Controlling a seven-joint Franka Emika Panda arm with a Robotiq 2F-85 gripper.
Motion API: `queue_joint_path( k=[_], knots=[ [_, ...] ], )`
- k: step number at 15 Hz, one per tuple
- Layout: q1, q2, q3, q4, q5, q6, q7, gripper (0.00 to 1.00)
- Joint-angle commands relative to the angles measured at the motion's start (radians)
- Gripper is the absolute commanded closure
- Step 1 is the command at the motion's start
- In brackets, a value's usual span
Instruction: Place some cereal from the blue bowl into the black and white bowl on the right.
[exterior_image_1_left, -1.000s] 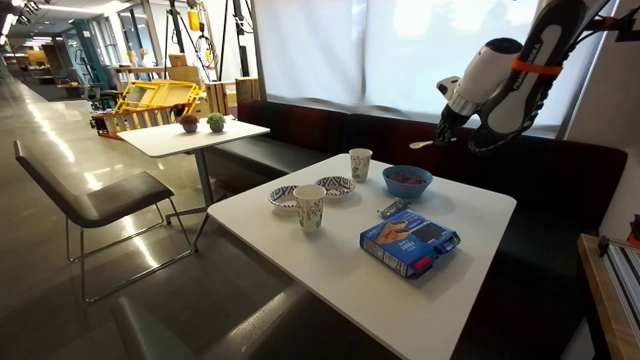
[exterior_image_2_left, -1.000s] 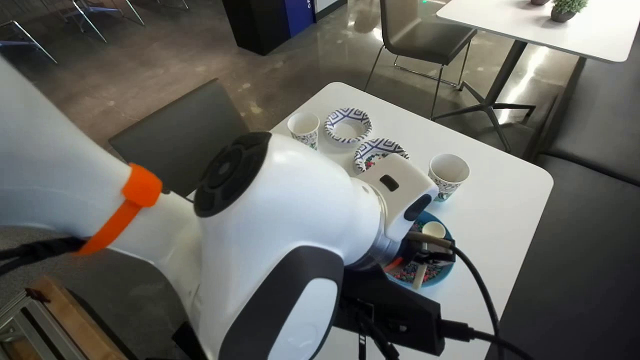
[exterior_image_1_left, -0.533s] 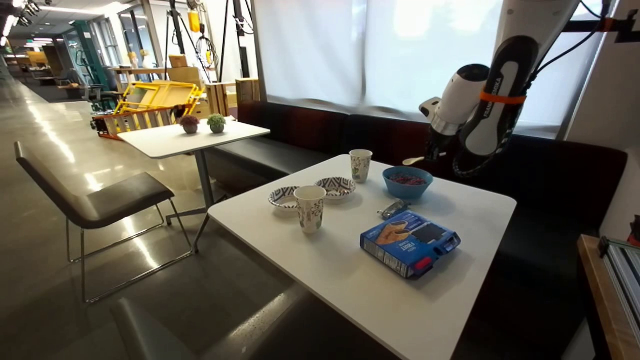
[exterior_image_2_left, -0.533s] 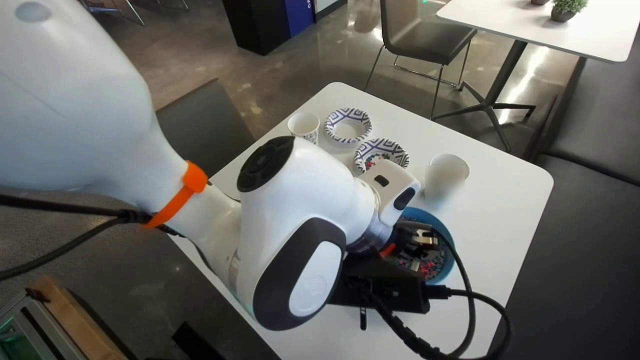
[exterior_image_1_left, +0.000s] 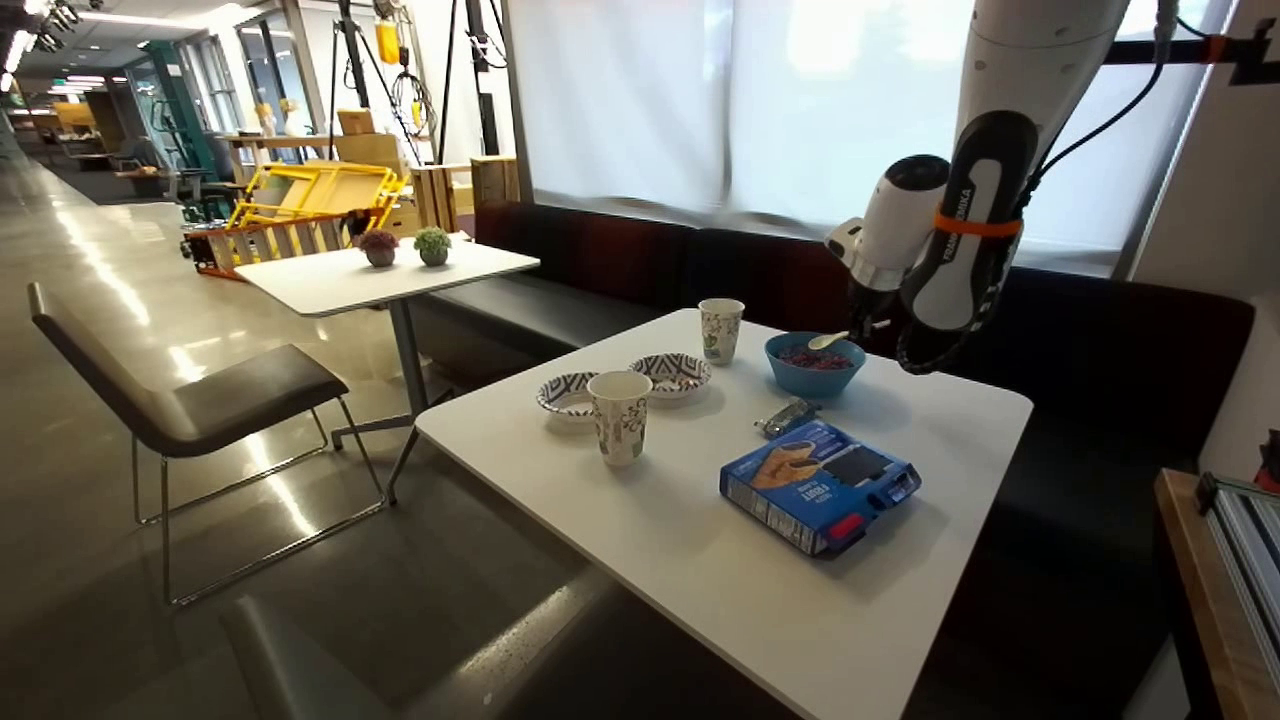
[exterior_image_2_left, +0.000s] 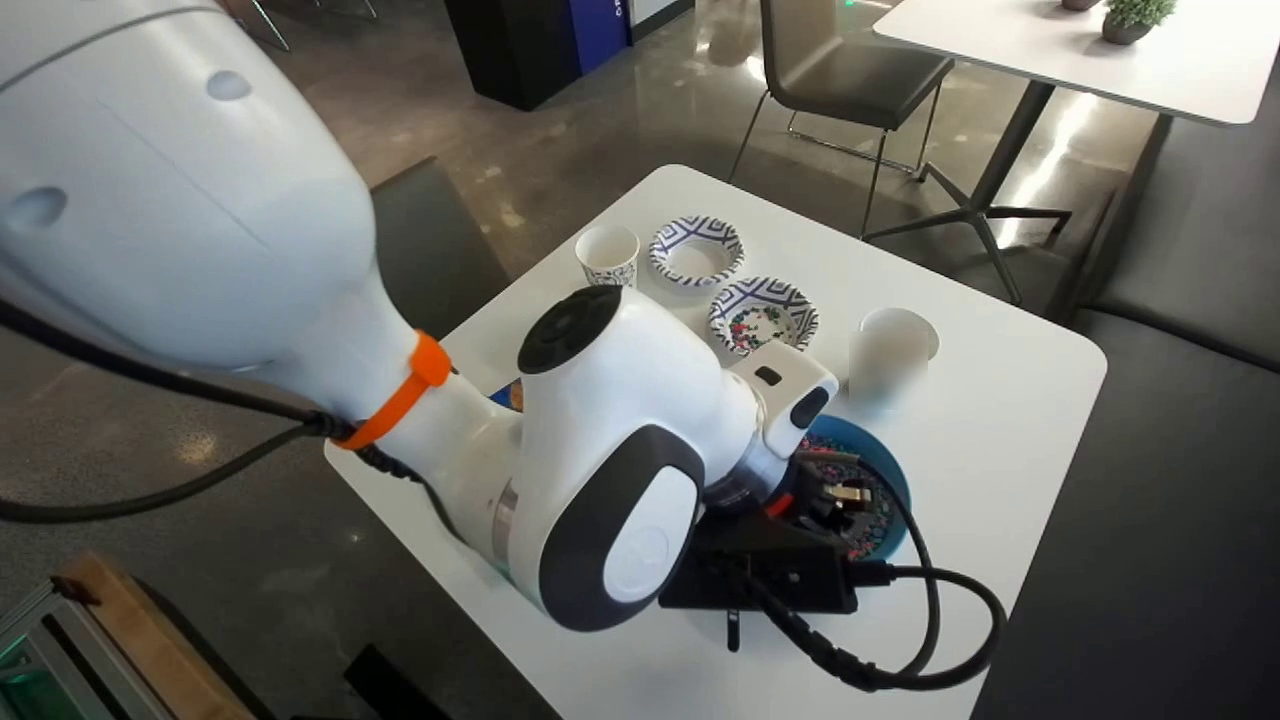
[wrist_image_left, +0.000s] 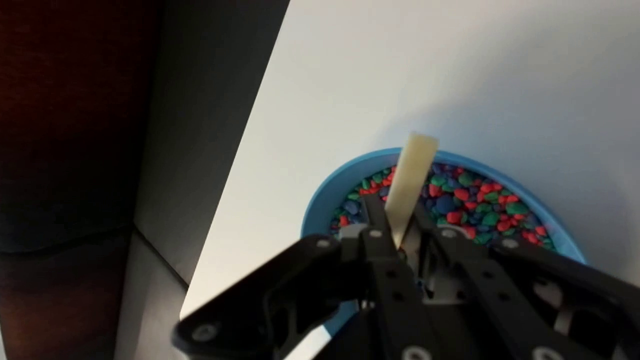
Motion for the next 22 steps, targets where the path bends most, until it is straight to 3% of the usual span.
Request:
queue_joint_path(
  k=[1,11,22],
  knots=[
    [0.029,0.062,-0.024,0.035,0.014,-0.051,-0.003,0.97],
    [0.077,0.14,-0.018,0.104,-0.011,-0.127,0.019,0.97],
    [0.034,0.146,0.056,0.142,-0.026,-0.128,0.014,0.97]
  ],
)
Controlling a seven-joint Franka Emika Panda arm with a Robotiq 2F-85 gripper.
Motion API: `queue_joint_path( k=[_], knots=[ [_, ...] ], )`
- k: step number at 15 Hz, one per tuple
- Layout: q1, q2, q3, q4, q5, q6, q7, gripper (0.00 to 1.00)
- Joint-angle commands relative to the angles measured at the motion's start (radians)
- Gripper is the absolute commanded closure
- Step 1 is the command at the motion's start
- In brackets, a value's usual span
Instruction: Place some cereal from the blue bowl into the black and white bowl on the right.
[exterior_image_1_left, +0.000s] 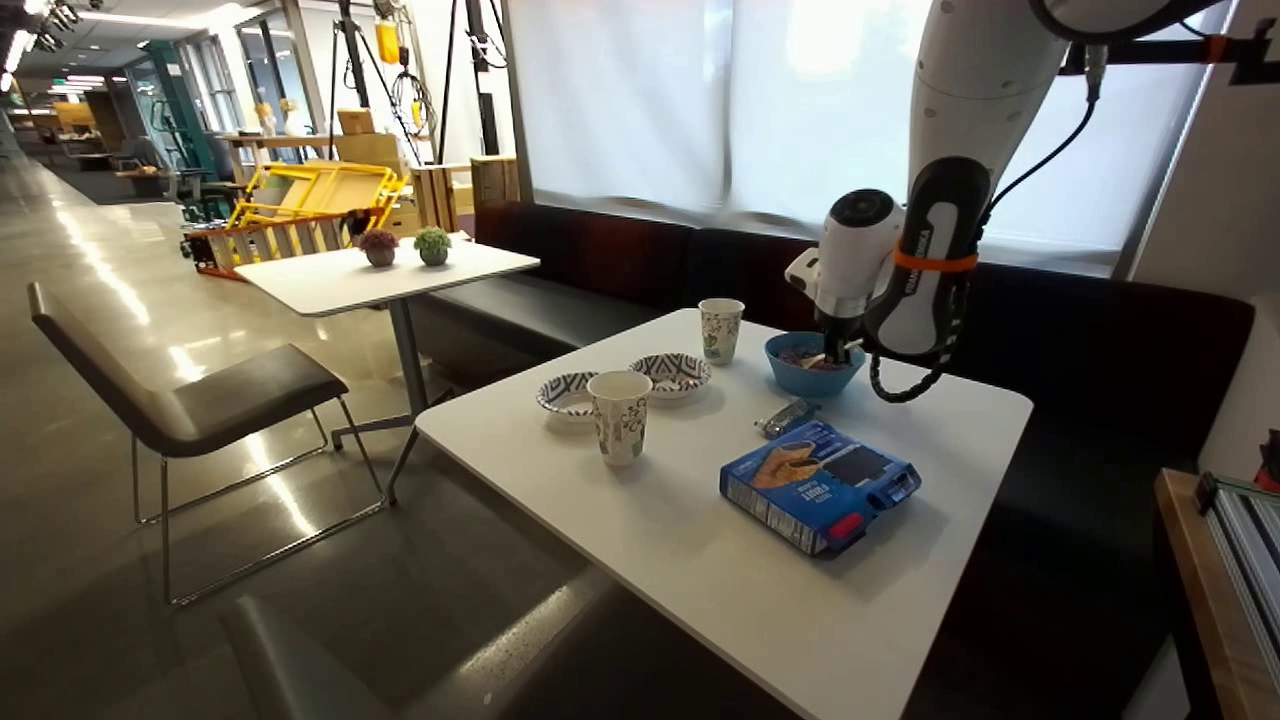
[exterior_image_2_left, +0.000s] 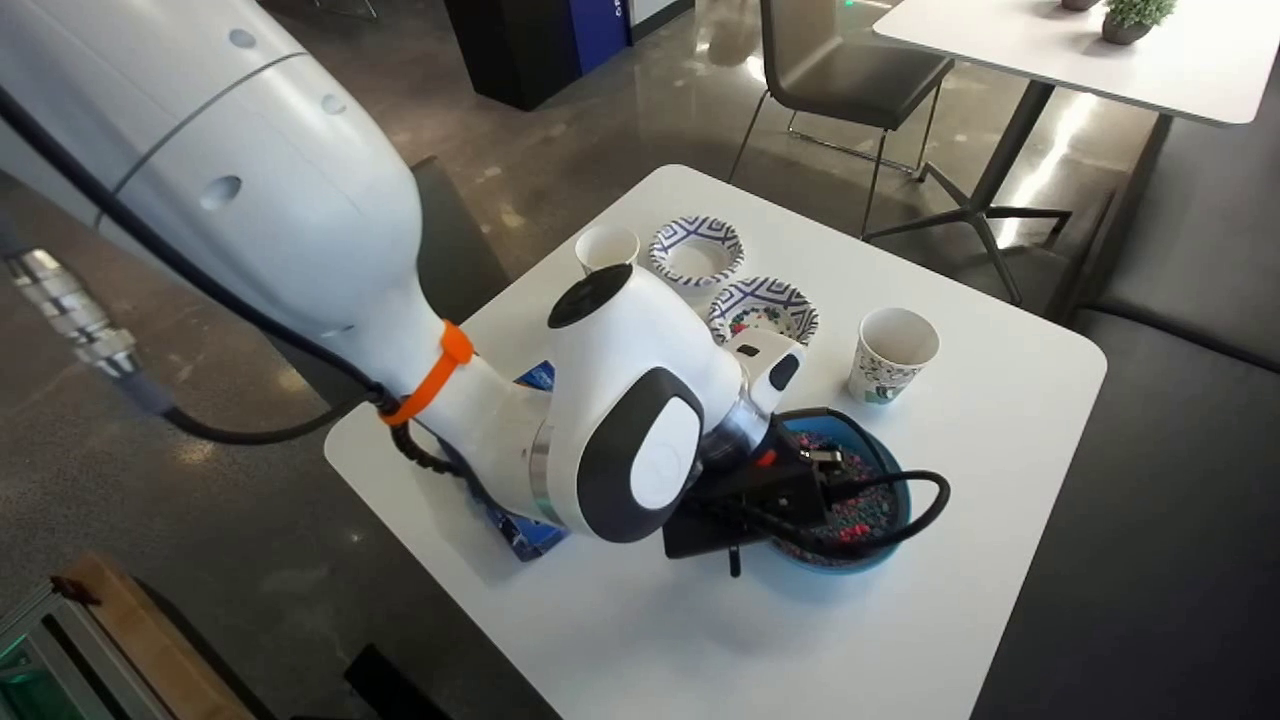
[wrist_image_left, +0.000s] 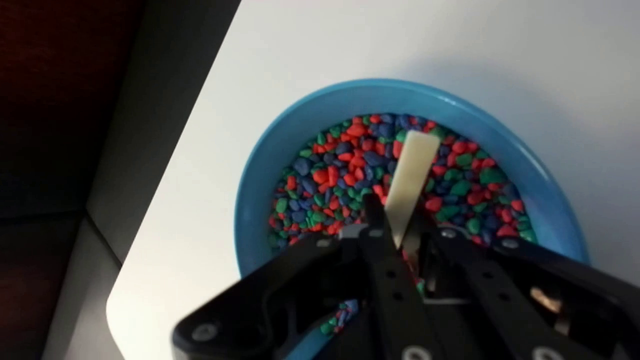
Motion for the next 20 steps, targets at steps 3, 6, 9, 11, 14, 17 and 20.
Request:
queue_joint_path(
  k=[3,6,9,11,14,17,20],
  knots=[
    [-0.024,-0.008,0.027,-0.002,-0.024,-0.027,0.009,0.54],
    [0.003,-0.054,-0.01,-0.046,-0.044,-0.017,-0.004,0.31],
    [-0.015,-0.181,0.009,-0.128,-0.091,-0.034,-0.045,0.08],
    [-0.021,-0.247,0.011,-0.18,-0.116,-0.024,-0.055,0.0],
    [0.007,-0.323,-0.04,-0.255,-0.135,0.018,-0.033,0.0],
    [-0.067,-0.47,0.017,-0.342,-0.127,0.018,-0.037,0.0],
    [-0.124,-0.602,0.094,-0.442,-0.106,-0.017,-0.02,0.0]
  ],
)
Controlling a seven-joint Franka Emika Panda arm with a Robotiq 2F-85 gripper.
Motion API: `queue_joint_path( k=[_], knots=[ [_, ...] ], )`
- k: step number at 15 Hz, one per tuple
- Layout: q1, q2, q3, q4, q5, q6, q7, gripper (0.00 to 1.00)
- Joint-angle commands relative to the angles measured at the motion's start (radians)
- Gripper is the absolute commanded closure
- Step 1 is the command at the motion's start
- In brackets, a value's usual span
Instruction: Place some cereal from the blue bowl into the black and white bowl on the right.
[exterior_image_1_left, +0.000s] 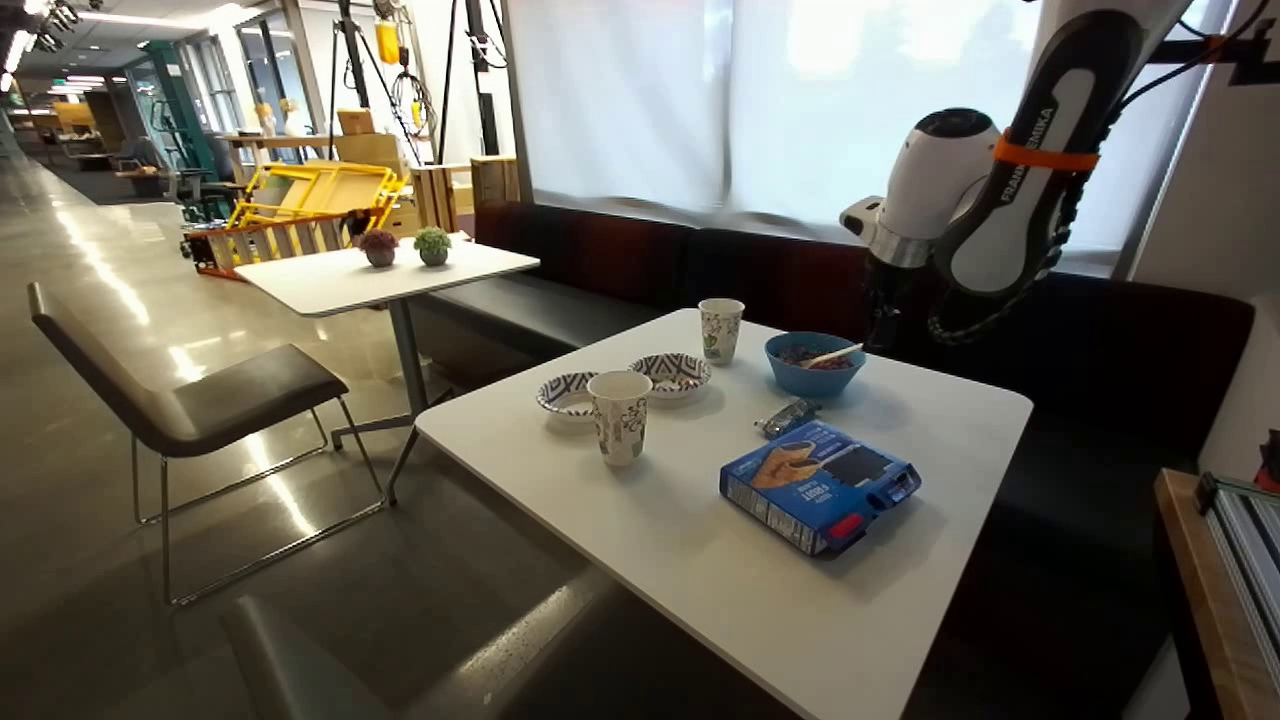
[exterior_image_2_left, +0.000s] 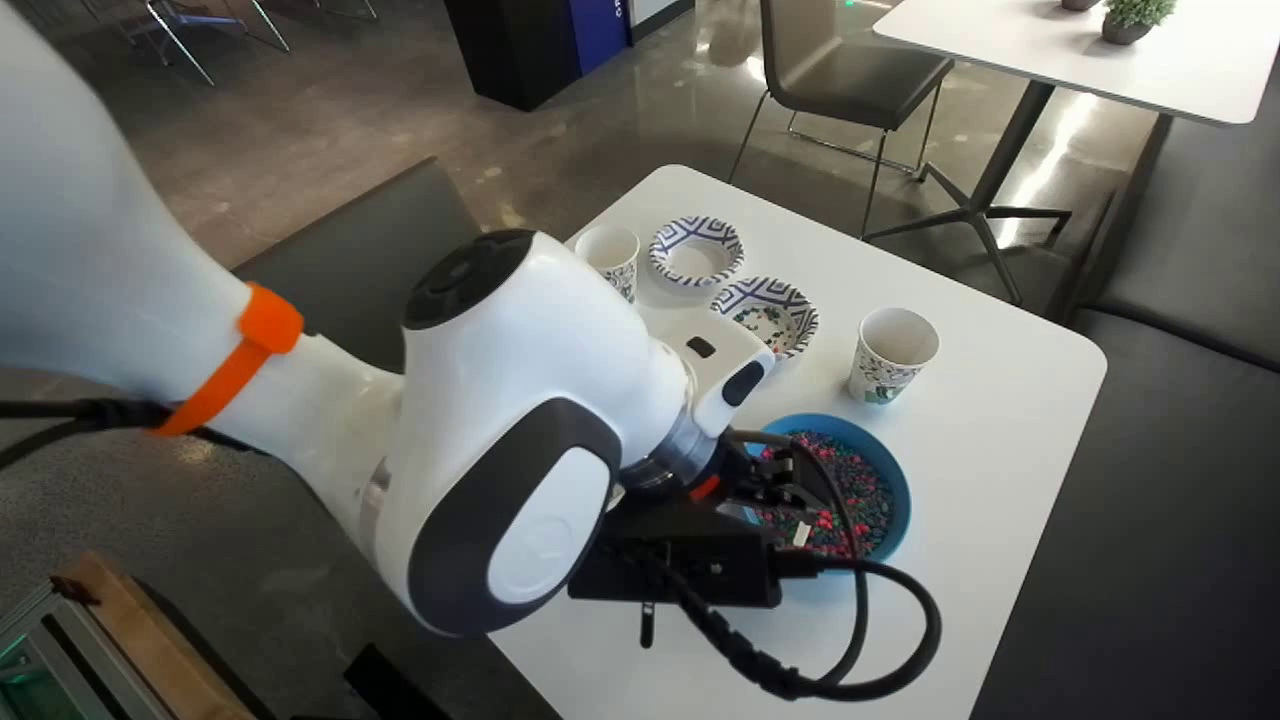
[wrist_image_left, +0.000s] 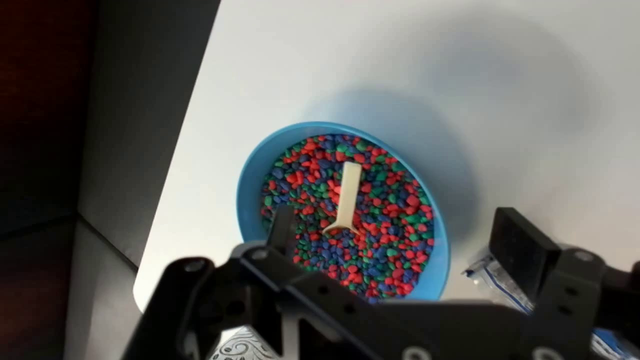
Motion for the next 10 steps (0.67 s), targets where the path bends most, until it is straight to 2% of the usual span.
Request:
queue_joint_path(
  k=[1,2,6,7,8,10],
  knots=[
    [-0.101,-0.22,0.124,-0.173,0.013,-0.013,0.004,0.0],
    [-0.124,-0.249,0.158,-0.21,0.027,-0.004,0.019,0.0],
    [-0.143,-0.425,0.237,-0.383,0.104,-0.032,0.093,0.0],
    [-0.162,-0.467,0.27,-0.428,0.133,0.002,0.102,0.0],
    [-0.125,-0.342,0.223,-0.324,0.091,-0.001,0.087,0.0],
    [-0.138,-0.408,0.252,-0.375,0.109,-0.001,0.1,0.0]
  ],
)
